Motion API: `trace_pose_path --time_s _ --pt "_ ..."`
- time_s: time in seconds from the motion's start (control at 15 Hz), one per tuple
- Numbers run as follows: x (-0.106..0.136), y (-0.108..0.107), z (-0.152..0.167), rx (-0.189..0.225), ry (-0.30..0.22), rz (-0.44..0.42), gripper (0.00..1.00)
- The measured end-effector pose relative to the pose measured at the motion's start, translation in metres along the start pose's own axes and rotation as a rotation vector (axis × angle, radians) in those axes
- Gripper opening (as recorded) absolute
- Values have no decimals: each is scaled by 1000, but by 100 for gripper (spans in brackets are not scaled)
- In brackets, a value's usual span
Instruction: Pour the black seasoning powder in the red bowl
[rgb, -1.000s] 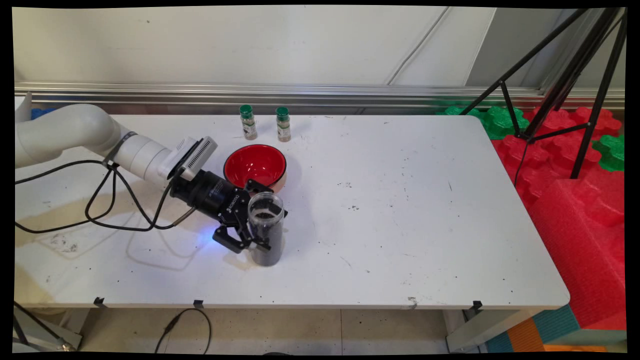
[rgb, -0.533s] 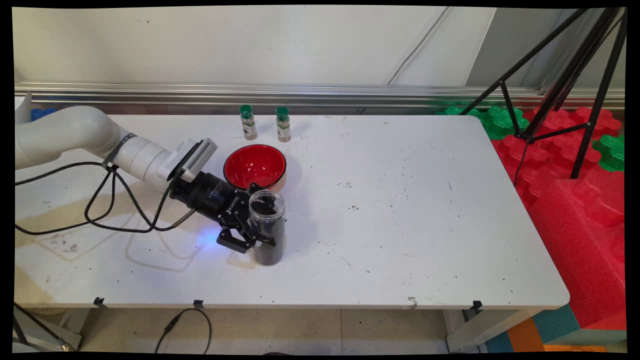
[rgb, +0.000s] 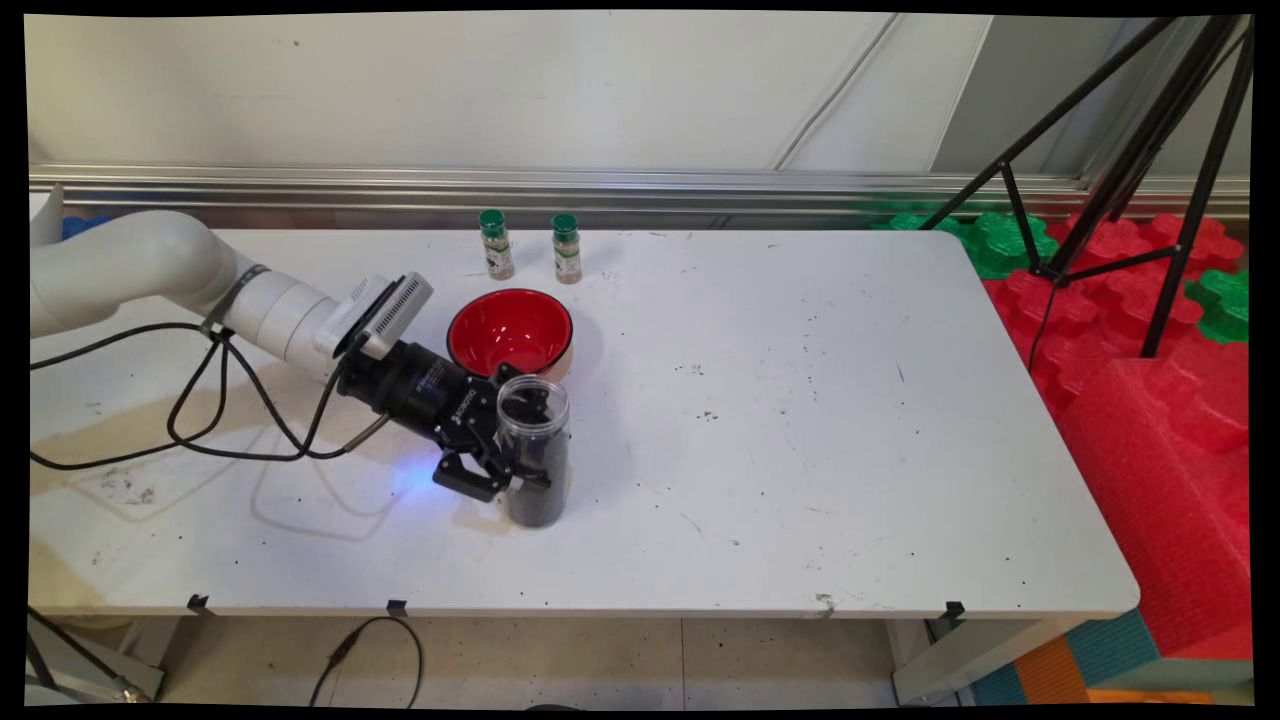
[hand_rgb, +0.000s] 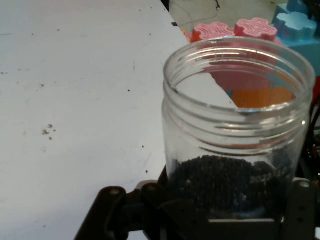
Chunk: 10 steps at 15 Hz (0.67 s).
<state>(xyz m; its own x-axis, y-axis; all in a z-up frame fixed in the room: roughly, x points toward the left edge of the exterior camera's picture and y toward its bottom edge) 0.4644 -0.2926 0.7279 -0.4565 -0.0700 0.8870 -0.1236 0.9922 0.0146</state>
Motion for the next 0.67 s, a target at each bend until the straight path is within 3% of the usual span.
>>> trace_pose_path --time_s 0.67 --pt "22 -6 -11 51 42 -25 0"
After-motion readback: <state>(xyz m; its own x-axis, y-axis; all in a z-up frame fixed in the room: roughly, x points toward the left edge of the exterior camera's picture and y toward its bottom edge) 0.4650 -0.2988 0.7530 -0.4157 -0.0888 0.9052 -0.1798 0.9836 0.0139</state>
